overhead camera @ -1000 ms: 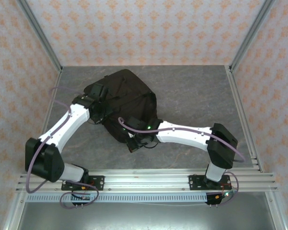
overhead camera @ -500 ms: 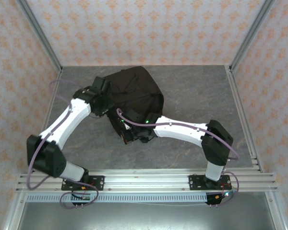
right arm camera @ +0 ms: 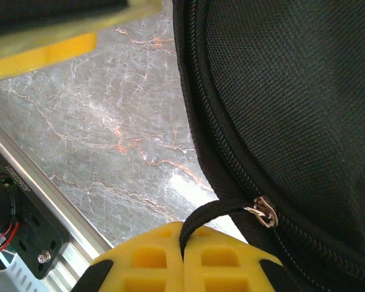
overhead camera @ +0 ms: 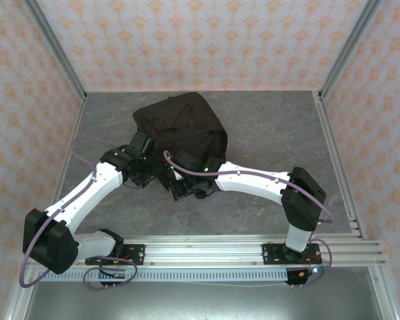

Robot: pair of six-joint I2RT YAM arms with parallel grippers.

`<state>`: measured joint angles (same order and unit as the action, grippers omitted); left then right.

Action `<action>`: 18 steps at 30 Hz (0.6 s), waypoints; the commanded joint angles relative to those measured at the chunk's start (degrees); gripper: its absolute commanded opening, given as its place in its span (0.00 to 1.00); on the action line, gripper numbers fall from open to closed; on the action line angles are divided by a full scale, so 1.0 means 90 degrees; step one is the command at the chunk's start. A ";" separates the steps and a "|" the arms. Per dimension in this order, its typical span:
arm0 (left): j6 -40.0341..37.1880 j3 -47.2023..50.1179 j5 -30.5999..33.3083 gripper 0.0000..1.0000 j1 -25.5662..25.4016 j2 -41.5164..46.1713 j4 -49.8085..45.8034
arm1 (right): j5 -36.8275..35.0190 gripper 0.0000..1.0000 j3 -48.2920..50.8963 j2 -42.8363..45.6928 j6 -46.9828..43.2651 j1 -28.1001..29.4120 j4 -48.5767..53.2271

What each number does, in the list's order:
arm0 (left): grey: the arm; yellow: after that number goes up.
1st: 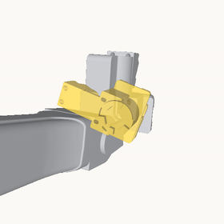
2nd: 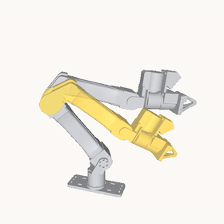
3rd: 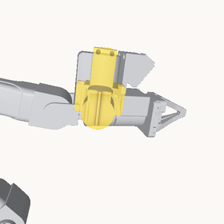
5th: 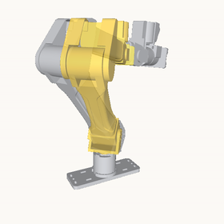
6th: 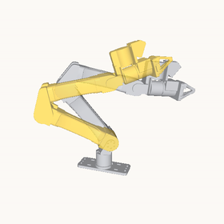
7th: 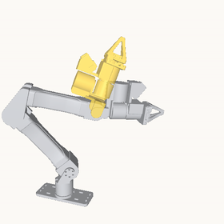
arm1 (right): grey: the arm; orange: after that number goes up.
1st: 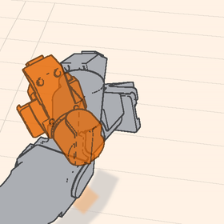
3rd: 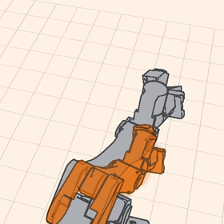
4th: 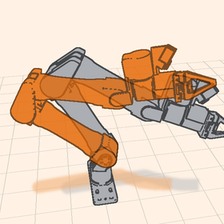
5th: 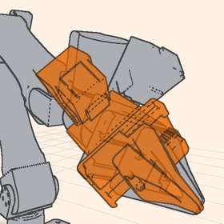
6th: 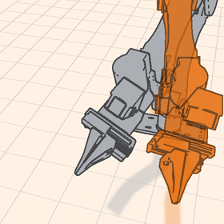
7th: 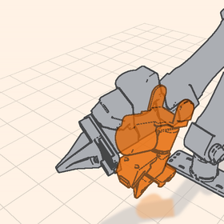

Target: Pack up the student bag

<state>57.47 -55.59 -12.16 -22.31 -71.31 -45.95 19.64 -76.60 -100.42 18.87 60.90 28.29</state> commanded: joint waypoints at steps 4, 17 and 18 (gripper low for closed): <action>0.0171 0.0138 0.0024 0.40 -0.0031 -0.0251 0.0608 | 0.0074 0.00 0.0141 0.0317 0.0044 -0.0048 -0.0055; -0.0092 0.0273 0.0252 0.06 -0.0027 -0.0428 0.0655 | 0.0054 0.00 -0.0098 0.0427 -0.0209 -0.0080 0.0761; -0.0136 0.0229 0.0352 0.02 -0.0020 -0.0418 0.0567 | 0.0078 0.00 -0.0141 0.0416 -0.0243 -0.0089 0.0877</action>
<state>57.82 -53.15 -12.49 -22.33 -75.18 -39.13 20.43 -76.07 -98.74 18.26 60.64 32.01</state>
